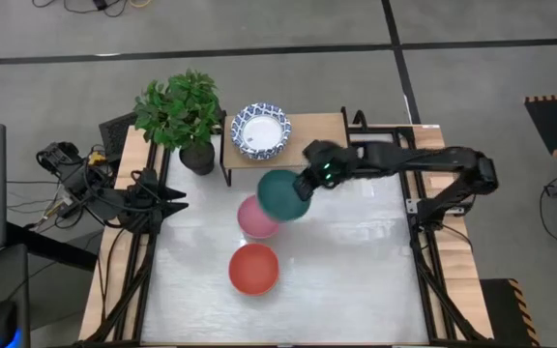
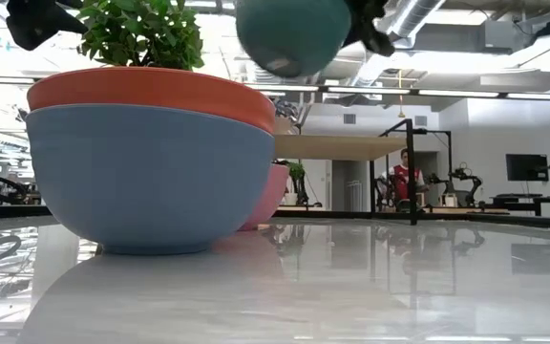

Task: Place and stack bowls onto a shelf
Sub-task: Put the dark green bowl on the shelf

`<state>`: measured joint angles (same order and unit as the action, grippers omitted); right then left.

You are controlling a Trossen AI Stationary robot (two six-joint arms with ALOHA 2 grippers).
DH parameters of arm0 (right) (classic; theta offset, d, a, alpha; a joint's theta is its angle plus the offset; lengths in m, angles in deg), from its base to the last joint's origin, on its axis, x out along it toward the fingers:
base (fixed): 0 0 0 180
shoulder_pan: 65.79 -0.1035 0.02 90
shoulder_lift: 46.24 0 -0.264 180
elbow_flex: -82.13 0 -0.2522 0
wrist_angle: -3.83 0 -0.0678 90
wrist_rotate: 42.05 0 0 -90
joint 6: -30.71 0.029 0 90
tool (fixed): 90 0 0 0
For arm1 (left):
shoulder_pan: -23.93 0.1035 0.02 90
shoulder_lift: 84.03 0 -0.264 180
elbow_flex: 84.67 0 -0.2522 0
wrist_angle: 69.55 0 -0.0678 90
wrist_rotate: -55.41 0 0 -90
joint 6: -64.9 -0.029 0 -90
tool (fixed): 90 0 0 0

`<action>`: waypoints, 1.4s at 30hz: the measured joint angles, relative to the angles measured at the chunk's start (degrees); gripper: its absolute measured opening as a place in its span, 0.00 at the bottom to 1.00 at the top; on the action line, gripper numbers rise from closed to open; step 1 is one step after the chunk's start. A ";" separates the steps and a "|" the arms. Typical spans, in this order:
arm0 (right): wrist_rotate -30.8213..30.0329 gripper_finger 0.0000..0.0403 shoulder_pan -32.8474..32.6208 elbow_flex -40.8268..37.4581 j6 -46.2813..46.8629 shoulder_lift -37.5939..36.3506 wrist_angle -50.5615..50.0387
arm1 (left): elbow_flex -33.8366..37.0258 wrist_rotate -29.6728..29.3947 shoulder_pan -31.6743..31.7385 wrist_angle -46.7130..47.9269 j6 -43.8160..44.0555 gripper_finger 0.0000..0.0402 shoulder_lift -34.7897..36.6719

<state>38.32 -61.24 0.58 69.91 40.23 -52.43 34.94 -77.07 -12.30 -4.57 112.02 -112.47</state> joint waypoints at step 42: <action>8.20 0.07 36.93 0.00 -18.56 2.85 -7.06 | 0.00 -12.05 0.00 0.96 9.74 0.39 -0.01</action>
<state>46.52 -24.31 0.58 51.35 43.08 -59.49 34.94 -89.12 -12.31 -3.61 121.76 -112.48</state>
